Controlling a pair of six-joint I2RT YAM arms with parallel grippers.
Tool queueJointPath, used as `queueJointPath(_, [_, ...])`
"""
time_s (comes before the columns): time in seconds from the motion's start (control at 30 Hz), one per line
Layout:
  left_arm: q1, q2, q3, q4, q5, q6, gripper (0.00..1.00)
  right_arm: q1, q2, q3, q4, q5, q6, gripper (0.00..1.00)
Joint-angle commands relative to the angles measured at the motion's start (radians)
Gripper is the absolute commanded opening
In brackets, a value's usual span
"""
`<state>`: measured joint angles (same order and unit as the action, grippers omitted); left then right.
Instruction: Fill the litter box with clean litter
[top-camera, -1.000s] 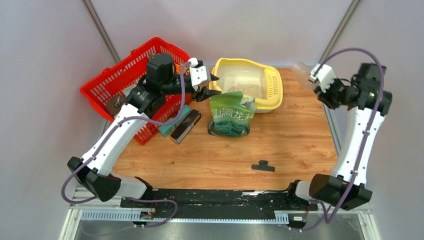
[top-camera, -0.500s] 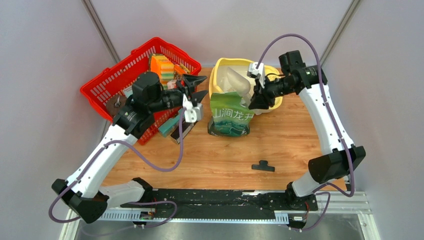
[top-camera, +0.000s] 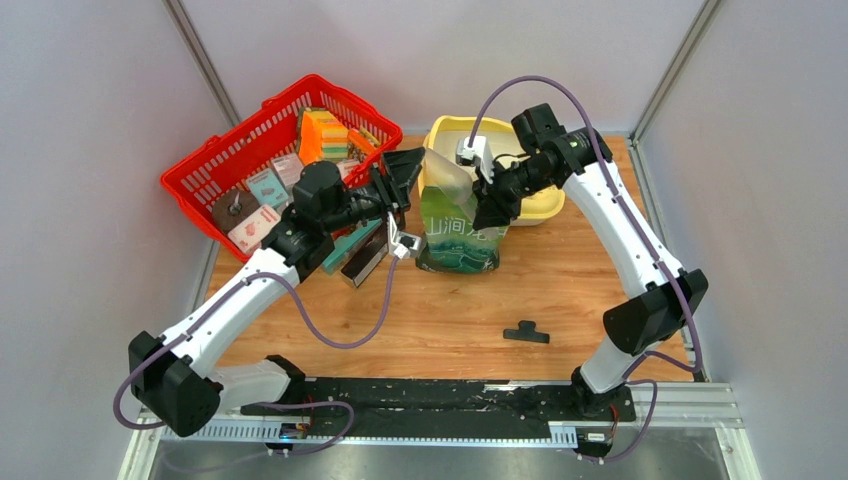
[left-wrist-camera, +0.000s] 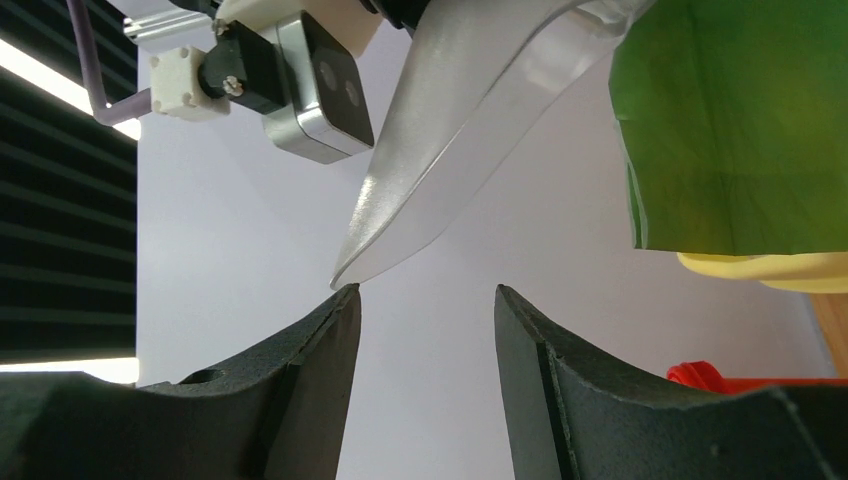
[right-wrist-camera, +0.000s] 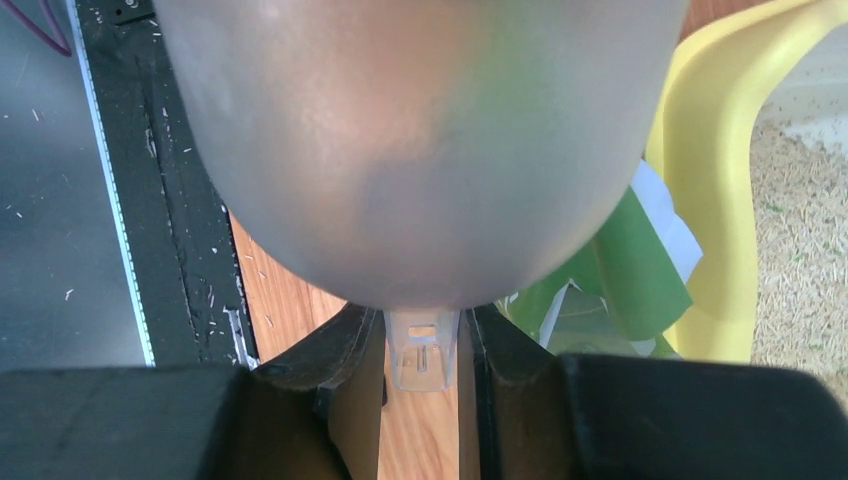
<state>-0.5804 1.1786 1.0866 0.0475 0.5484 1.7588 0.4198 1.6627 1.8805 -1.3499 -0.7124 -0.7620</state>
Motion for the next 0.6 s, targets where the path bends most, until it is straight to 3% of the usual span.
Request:
queueJointPath(0.0, [-0.003,0.021,-0.011,0.149,-0.034,0.067,0.6,0.008,-0.058,0.008,-0.287,0.071,0.073,0.0])
queueJointPath(0.3, [-0.004,0.009,-0.033,0.269,-0.053,-0.012,0.59,0.045,-0.084,-0.026,-0.282,0.168,0.079,0.0])
queueJointPath(0.43, [-0.004,-0.026,-0.034,0.097,0.04,0.056,0.57,0.054,-0.072,-0.009,-0.285,0.171,0.072,0.0])
queueJointPath(0.57, [-0.004,-0.054,-0.03,-0.07,0.11,0.133,0.46,0.054,-0.075,-0.009,-0.285,0.171,0.07,0.0])
